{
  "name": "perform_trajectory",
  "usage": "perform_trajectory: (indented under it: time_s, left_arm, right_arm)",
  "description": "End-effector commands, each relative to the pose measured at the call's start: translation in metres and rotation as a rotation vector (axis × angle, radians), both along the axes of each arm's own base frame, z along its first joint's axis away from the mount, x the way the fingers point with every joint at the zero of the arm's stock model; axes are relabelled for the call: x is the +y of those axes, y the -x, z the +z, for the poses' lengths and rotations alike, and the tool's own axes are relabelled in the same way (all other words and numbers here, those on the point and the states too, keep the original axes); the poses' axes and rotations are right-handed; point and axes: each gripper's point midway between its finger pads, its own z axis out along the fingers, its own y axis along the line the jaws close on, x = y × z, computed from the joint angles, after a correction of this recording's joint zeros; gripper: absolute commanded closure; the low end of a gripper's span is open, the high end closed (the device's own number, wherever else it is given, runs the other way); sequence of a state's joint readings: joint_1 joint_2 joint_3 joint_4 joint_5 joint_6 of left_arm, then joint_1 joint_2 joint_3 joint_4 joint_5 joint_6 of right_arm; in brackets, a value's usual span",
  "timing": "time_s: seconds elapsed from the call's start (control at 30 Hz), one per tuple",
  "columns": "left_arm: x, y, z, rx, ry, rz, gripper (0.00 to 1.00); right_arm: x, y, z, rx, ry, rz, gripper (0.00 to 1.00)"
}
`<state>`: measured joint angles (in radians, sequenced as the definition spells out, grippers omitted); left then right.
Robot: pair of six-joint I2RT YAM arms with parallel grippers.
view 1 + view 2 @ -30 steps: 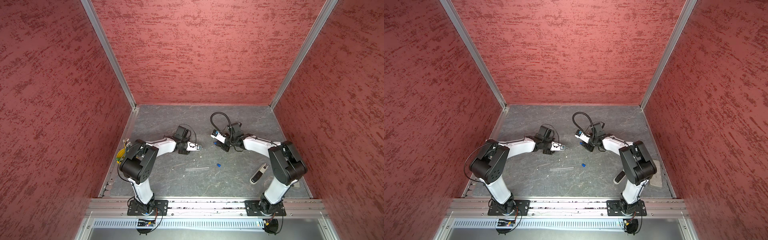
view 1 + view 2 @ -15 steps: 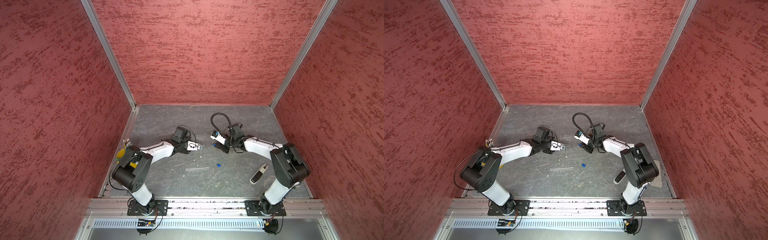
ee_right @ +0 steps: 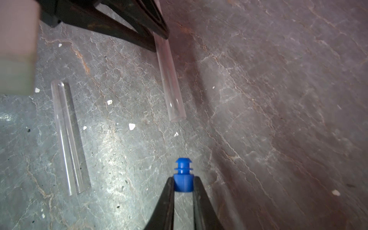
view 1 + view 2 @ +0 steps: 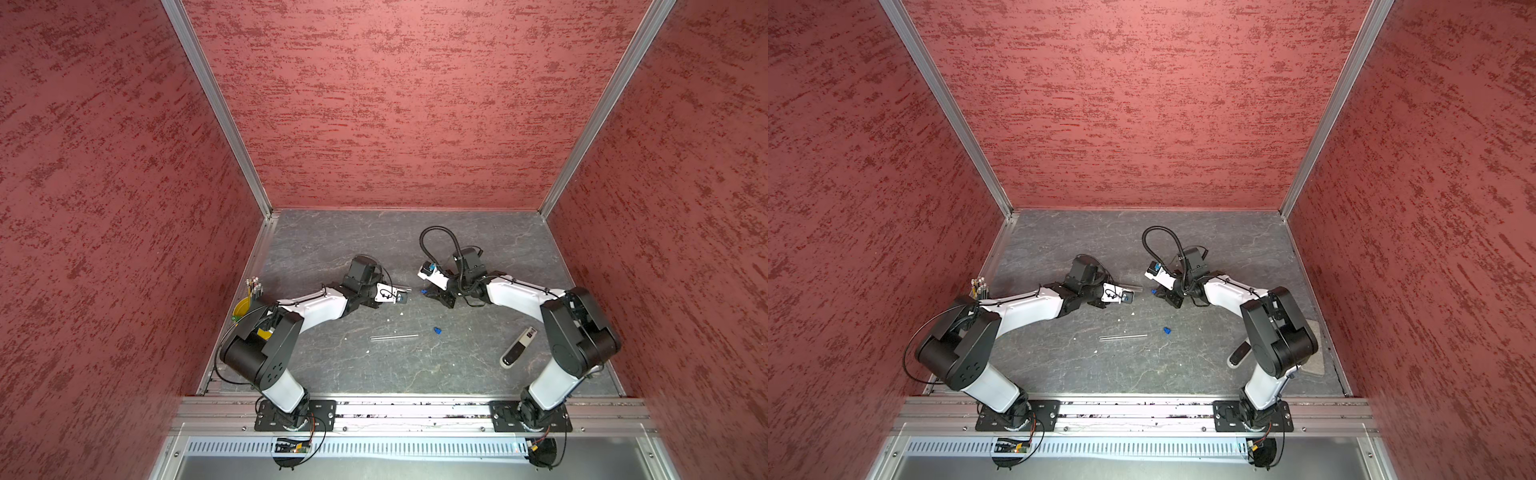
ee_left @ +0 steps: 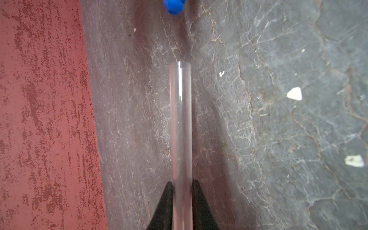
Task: Insert stoppers into test tubes
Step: Insert the stopper into the test tube.
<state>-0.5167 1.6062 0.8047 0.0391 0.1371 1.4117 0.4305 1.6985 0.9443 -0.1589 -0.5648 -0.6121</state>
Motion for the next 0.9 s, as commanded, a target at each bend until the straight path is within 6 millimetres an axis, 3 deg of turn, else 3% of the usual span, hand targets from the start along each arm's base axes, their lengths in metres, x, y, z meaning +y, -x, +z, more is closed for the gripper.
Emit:
perform_trajectory:
  time_s: [0.0, 0.87]
  left_arm:
    - [-0.007, 0.001, 0.013, -0.039, 0.034, -0.032, 0.82]
    - [-0.012, 0.003, 0.016, -0.05, 0.041, -0.047, 0.82]
  right_arm:
    - [0.009, 0.005, 0.018, -0.023, -0.061, 0.031, 0.81]
    - [0.027, -0.003, 0.018, -0.022, -0.079, 0.068, 0.81]
